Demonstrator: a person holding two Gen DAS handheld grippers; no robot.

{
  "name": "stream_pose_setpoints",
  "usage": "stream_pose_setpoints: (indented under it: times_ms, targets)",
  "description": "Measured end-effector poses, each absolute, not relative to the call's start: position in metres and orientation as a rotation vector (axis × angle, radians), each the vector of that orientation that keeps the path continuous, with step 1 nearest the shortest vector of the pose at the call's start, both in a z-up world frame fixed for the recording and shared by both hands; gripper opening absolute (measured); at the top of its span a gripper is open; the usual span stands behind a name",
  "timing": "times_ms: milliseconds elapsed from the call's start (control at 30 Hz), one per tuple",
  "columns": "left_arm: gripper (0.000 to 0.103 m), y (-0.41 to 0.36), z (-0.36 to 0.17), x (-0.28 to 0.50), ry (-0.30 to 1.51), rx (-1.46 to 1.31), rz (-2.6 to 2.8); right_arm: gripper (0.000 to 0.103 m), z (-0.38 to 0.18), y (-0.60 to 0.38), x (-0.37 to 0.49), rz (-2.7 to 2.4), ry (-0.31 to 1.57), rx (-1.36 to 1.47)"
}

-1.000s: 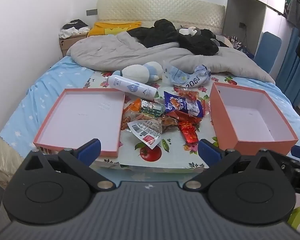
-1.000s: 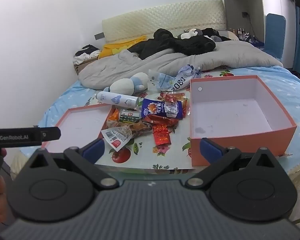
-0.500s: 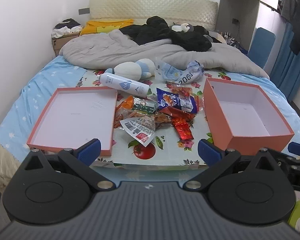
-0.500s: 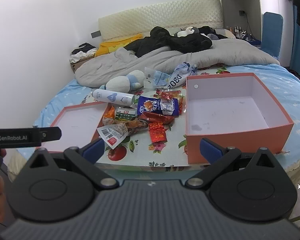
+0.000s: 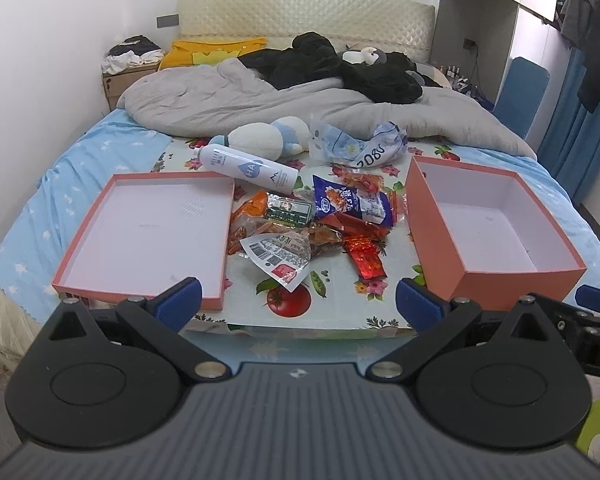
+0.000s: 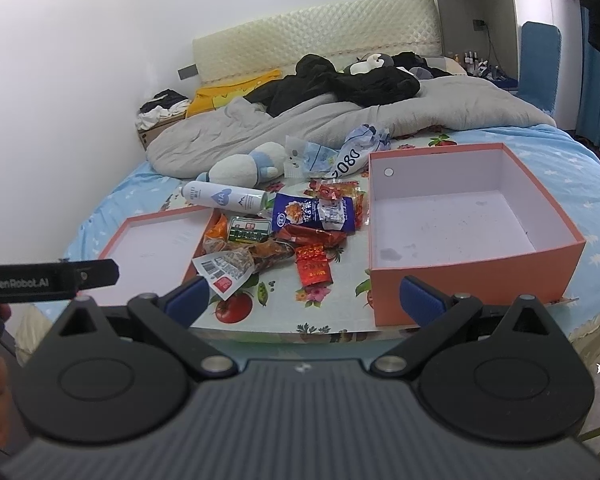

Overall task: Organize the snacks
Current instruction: 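Move both tools toward the snack pile between the two pink boxes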

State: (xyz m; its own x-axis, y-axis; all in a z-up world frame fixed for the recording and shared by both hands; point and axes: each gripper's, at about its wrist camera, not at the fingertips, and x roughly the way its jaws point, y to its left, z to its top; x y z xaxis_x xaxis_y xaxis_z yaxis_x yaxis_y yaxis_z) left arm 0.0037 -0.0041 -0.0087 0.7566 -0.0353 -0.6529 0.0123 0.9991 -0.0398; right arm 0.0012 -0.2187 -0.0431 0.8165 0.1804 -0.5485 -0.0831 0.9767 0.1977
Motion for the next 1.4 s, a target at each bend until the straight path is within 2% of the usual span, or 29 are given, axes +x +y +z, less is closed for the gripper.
stream_pose_setpoints:
  times_ms: [1400]
  targets:
    - [0.103, 0.003, -0.015, -0.005, 0.711, -0.024, -0.112, 0.103, -0.044, -0.226, -0.012, 0.169, 0.605, 0.200]
